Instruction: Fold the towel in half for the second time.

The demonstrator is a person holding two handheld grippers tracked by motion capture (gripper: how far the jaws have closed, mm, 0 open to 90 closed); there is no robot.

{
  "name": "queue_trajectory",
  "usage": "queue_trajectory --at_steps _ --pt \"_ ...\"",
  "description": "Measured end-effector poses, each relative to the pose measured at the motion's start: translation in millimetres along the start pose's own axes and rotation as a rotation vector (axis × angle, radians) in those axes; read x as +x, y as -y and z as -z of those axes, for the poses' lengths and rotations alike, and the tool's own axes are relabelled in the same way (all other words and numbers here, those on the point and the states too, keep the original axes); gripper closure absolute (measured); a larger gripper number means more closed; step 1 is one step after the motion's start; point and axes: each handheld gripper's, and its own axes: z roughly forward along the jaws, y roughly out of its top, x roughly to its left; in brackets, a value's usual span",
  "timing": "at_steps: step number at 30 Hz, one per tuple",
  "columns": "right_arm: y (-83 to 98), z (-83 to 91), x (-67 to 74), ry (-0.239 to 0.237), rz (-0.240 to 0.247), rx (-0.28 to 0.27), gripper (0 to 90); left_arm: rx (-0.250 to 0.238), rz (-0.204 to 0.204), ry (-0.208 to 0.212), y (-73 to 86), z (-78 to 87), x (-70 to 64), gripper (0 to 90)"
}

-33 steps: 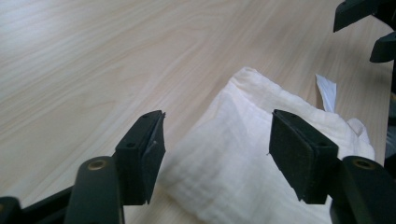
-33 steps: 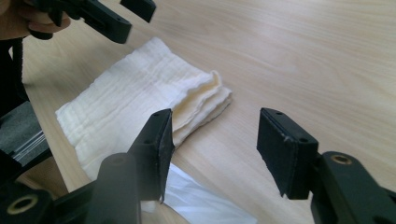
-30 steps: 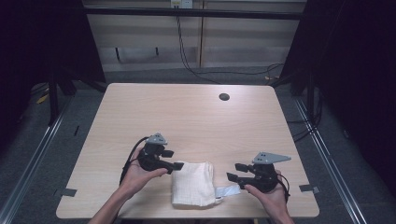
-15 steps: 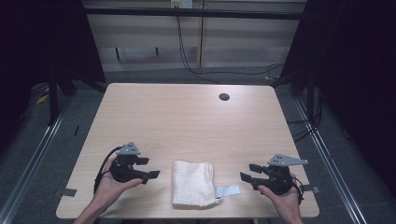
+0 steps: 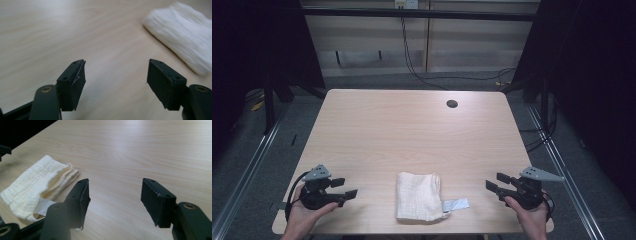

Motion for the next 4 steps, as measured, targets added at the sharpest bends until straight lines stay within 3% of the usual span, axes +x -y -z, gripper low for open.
queue_trajectory --at_steps 2,4 --pt "4.2 -2.0 -2.0 0.016 0.004 0.007 39.3 -0.003 -0.048 0.002 -1.1 0.4 -2.1 32.6" --pt "6.7 -4.1 -2.3 0.012 0.024 0.019 41.2 -0.018 -0.049 0.012 -2.1 2.0 -2.5 31.4"
